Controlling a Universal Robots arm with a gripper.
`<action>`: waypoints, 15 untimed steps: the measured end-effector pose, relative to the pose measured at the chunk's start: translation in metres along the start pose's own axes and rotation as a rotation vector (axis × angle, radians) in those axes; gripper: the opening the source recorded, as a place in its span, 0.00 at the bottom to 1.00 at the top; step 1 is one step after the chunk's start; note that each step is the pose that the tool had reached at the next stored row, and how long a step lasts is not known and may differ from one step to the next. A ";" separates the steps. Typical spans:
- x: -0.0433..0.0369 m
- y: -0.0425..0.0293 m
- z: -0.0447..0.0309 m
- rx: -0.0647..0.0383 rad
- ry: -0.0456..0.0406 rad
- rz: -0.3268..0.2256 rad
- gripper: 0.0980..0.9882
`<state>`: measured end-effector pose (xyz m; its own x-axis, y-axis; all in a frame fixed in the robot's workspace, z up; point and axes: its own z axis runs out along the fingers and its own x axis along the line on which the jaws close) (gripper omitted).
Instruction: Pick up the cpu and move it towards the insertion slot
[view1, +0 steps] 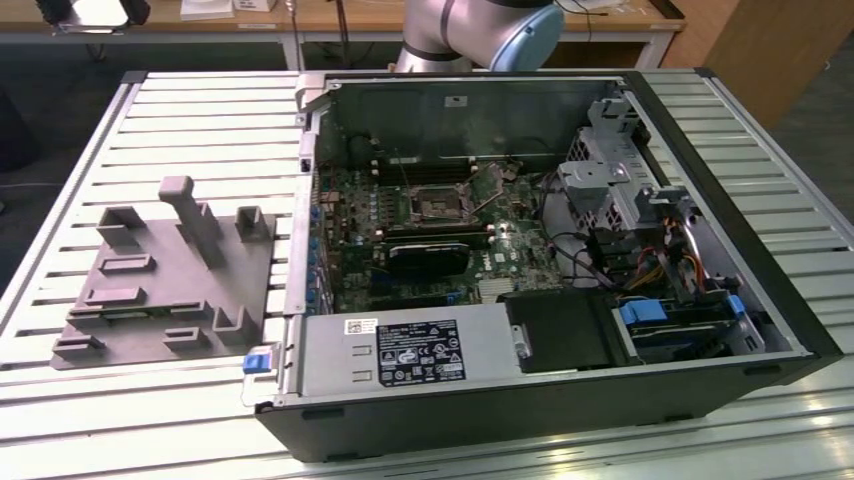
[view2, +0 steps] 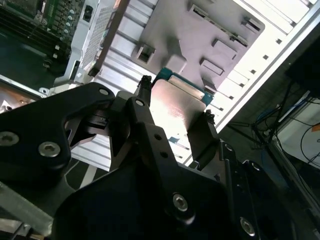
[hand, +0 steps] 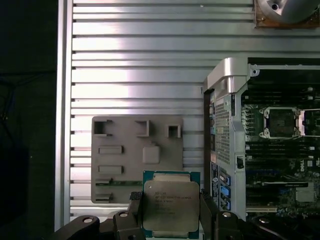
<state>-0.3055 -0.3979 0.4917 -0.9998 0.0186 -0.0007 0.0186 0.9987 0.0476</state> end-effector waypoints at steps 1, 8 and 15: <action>-0.0009 -0.0001 0.0013 0.000 -0.0007 0.000 0.50; -0.0073 -0.0001 0.0058 0.000 -0.0046 0.000 0.50; -0.0150 -0.0001 0.0075 0.000 -0.0047 0.000 0.50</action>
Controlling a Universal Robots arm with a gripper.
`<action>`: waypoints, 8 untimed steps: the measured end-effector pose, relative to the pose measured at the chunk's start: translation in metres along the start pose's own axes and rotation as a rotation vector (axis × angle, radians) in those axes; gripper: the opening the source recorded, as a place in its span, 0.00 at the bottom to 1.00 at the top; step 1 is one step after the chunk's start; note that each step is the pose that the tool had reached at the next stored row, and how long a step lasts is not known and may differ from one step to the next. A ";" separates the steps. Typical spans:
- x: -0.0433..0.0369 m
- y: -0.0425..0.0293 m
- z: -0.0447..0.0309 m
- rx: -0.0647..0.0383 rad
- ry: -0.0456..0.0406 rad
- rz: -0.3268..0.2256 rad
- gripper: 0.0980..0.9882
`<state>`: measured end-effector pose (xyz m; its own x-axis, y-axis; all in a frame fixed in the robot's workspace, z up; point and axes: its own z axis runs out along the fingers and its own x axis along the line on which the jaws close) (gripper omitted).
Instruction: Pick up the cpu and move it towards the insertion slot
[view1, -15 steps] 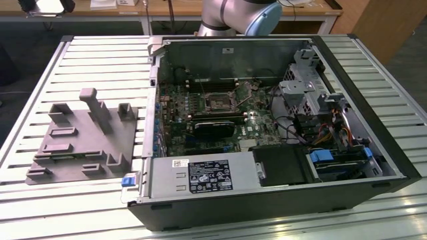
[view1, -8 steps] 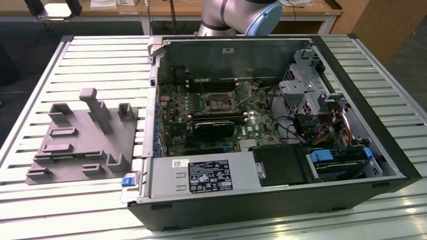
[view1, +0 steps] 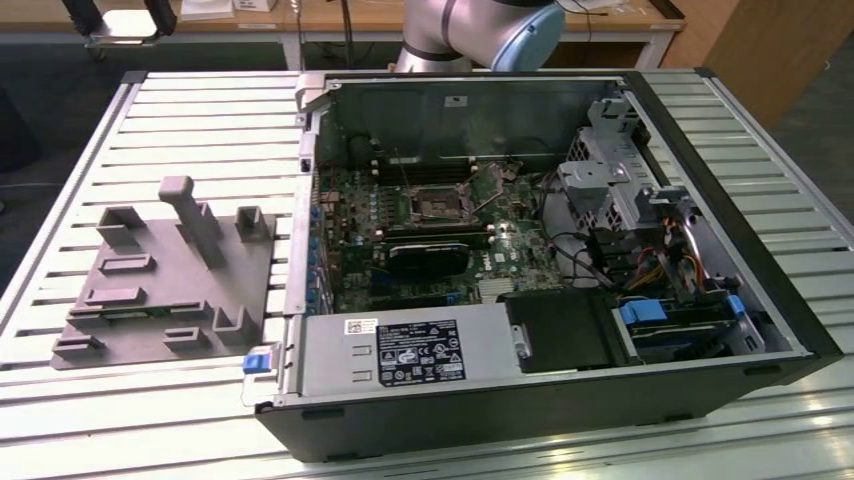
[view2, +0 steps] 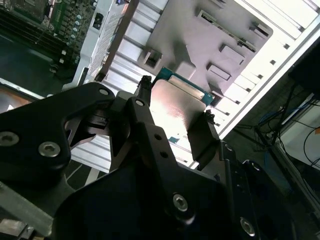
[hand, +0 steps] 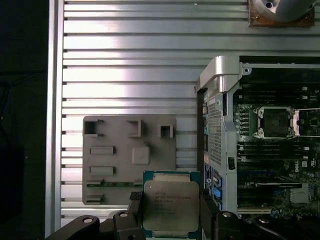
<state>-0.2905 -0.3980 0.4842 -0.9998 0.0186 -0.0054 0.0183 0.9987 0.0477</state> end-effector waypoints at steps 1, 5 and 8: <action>-0.0006 0.0000 0.0002 0.000 0.0001 0.000 0.50; -0.0033 0.0000 0.0012 0.000 0.0001 0.000 0.50; -0.0060 0.0000 0.0021 0.000 0.0000 0.000 0.50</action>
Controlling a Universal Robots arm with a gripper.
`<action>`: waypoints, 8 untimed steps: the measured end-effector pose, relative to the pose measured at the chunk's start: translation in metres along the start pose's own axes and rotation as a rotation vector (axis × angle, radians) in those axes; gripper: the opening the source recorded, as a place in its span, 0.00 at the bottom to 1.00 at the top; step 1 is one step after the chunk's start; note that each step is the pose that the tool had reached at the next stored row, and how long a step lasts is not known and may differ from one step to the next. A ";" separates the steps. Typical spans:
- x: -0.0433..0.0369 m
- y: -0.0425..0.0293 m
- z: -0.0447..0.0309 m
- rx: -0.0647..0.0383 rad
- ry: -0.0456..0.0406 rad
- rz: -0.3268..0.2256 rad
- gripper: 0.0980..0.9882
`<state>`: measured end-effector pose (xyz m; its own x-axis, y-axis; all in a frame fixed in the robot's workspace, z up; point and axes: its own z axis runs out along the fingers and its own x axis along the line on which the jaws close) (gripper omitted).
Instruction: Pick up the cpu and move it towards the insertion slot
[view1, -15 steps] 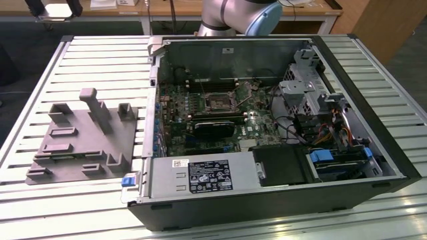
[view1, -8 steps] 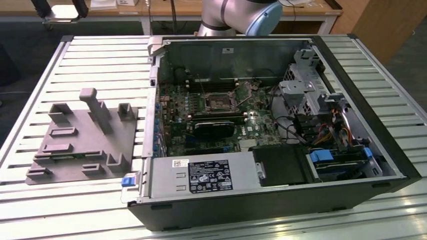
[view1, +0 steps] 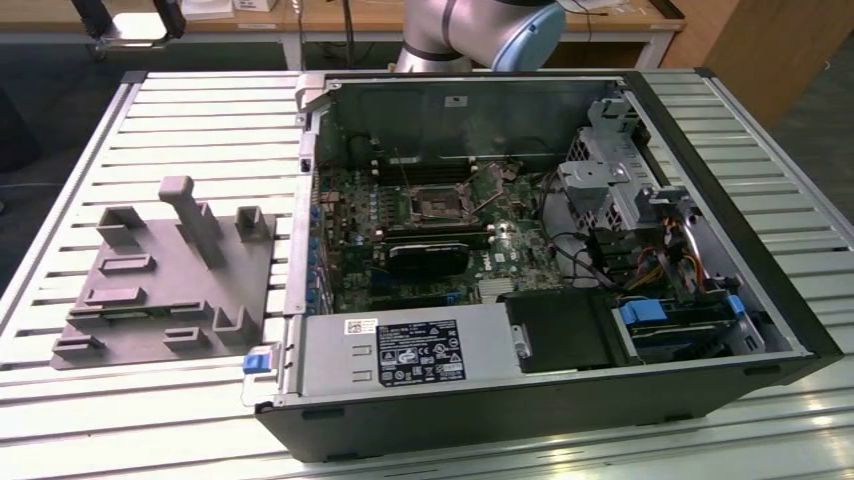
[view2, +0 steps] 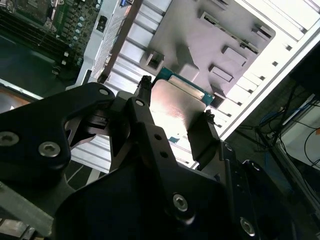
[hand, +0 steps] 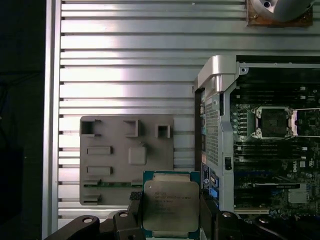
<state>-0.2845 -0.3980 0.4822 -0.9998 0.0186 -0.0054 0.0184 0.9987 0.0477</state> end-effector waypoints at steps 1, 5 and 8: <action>-0.0011 0.0000 0.0003 0.000 0.0000 0.000 0.50; -0.0045 0.0000 0.0012 0.000 0.0000 0.000 0.50; -0.0067 0.0000 0.0018 0.000 -0.0001 0.000 0.50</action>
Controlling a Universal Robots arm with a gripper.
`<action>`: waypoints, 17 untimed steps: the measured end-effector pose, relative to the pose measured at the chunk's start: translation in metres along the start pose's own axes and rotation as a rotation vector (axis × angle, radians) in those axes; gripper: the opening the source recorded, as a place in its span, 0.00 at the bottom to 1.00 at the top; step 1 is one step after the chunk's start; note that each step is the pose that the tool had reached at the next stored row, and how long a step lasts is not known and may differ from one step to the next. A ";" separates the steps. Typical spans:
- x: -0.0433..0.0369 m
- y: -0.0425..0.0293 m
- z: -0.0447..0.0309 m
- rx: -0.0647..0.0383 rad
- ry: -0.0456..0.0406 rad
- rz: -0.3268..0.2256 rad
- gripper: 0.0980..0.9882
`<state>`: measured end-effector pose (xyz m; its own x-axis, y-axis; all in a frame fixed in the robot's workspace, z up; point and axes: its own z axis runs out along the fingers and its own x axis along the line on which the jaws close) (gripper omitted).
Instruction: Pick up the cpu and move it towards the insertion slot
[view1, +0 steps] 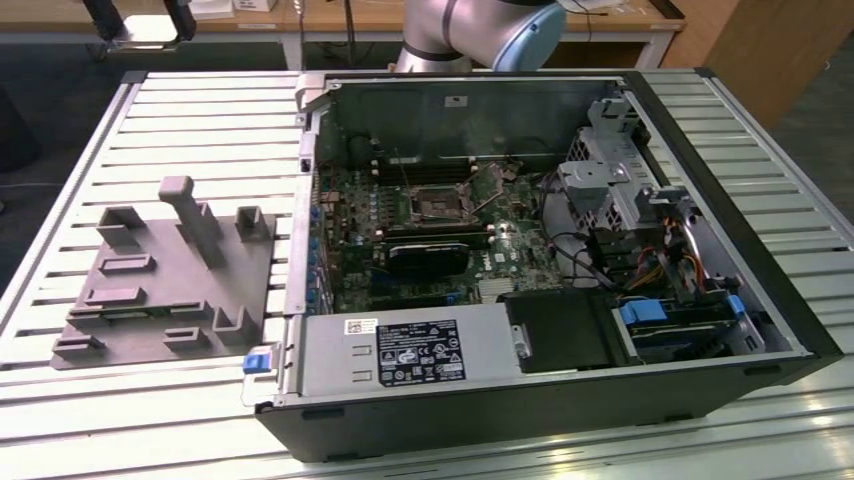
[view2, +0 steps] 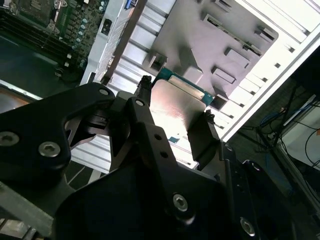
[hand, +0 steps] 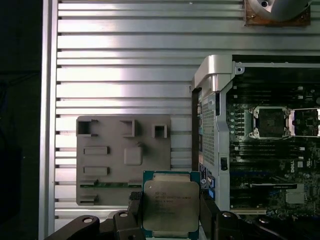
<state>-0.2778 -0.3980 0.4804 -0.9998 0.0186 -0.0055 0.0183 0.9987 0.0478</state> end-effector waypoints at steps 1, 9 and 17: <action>-0.0010 0.0000 0.0001 0.000 0.0000 0.000 0.50; -0.0085 0.0001 0.0019 0.000 0.0001 0.000 0.50; -0.0193 0.0002 0.0052 0.000 0.0000 0.000 0.50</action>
<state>-0.2585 -0.3978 0.4753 -0.9998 0.0186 -0.0054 0.0183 0.9987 0.0477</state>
